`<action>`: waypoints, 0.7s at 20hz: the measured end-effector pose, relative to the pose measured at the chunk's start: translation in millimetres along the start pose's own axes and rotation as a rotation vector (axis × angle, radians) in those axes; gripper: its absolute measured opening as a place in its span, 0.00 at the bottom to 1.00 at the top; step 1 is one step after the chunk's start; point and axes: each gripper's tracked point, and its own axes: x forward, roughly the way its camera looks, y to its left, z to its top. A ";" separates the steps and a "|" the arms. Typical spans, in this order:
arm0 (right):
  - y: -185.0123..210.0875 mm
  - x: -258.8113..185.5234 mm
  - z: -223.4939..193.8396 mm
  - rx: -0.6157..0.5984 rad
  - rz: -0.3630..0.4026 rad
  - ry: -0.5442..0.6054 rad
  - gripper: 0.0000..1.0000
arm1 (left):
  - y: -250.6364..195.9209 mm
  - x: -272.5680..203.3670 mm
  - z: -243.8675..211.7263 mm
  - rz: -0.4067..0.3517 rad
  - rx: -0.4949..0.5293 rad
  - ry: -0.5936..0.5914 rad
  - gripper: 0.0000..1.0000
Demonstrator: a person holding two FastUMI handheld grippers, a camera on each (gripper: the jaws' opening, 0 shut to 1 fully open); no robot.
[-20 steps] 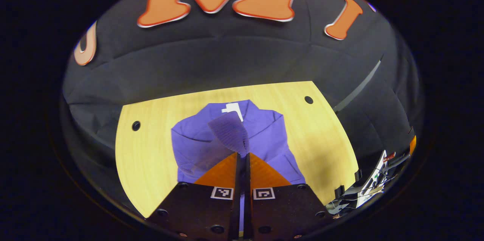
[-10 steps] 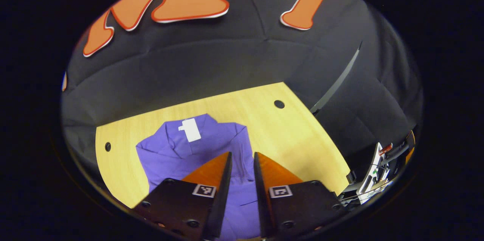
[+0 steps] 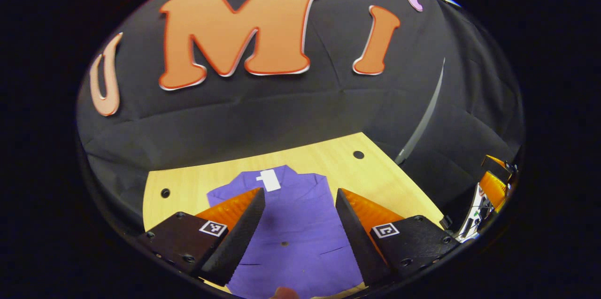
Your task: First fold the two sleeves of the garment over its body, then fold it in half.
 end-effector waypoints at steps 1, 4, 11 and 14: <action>6.4 3.1 -3.4 -0.009 0.014 0.009 0.95 | 14.1 -13.7 -4.9 0.041 -0.001 -0.018 0.96; 23.5 8.5 -18.7 -0.030 0.047 0.053 0.95 | 57.1 -50.2 -30.9 0.152 0.010 -0.051 0.96; 52.8 -6.2 -90.2 -0.050 0.001 0.198 0.95 | 132.1 -105.5 -124.3 0.271 0.048 -0.002 0.94; 60.2 -15.0 -138.5 -0.049 -0.028 0.305 0.95 | 153.4 -116.3 -166.4 0.274 0.057 0.042 0.93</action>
